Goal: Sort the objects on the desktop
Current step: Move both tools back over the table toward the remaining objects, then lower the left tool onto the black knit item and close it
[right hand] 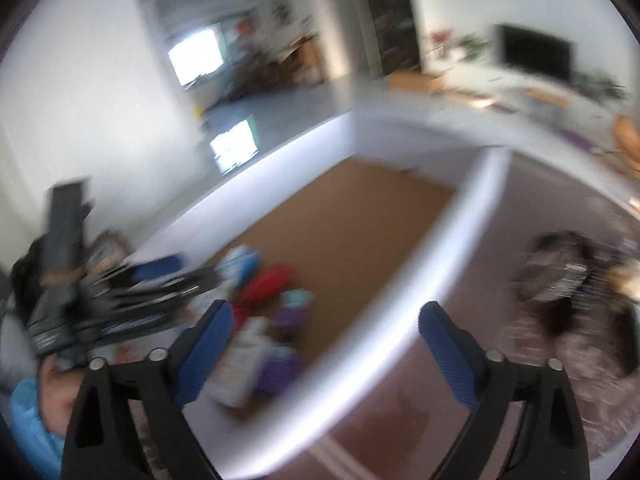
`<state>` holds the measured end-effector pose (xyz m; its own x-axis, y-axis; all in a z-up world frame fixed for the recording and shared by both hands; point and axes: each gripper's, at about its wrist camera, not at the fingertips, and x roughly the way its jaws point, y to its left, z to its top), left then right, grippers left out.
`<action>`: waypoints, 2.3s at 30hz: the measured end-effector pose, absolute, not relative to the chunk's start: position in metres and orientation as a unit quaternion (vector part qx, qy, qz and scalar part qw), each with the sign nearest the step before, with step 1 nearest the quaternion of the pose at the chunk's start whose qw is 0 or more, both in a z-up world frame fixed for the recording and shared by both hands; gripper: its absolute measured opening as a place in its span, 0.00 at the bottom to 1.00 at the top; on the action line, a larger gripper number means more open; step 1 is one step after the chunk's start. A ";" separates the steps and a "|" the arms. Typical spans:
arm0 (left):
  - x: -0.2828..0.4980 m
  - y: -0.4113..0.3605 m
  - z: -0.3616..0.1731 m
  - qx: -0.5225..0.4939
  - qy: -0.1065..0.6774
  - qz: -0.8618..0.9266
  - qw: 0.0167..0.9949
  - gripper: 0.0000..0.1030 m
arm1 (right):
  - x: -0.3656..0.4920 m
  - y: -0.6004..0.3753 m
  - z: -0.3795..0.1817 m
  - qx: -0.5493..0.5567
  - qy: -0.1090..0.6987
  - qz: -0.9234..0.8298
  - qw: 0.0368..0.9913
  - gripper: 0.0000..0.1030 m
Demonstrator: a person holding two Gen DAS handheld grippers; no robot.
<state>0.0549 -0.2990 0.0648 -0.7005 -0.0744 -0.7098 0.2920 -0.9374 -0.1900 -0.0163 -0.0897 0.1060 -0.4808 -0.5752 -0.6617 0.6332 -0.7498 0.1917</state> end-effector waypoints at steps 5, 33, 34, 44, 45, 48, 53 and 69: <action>0.053 -0.195 0.094 0.353 0.109 -0.929 -0.021 0.80 | -0.060 0.029 0.043 0.403 0.064 -0.892 0.197 0.98; -0.075 0.002 -0.040 0.462 -0.015 -0.886 -0.033 1.00 | -0.065 0.189 -0.025 0.456 0.035 -0.887 0.057 1.00; -0.075 0.002 -0.040 0.462 -0.015 -0.886 -0.033 1.00 | -0.065 0.189 -0.025 0.456 0.035 -0.887 0.057 1.00; -0.074 0.002 -0.040 0.462 -0.015 -0.886 -0.033 1.00 | -0.067 0.188 -0.025 0.456 0.035 -0.887 0.057 1.00; -0.075 0.002 -0.040 0.462 -0.014 -0.886 -0.034 1.00 | -0.067 0.188 -0.025 0.456 0.035 -0.887 0.057 1.00; -0.074 0.003 -0.040 0.462 -0.015 -0.886 -0.033 1.00 | -0.067 0.188 -0.025 0.456 0.035 -0.887 0.057 1.00; -0.096 0.008 -0.040 0.465 -0.038 -0.882 -0.065 1.00 | -0.067 0.188 -0.025 0.456 0.035 -0.887 0.056 1.00; -0.203 0.001 -0.033 0.443 -0.038 -0.892 -0.079 0.59 | -0.068 0.187 -0.025 0.456 0.035 -0.887 0.056 1.00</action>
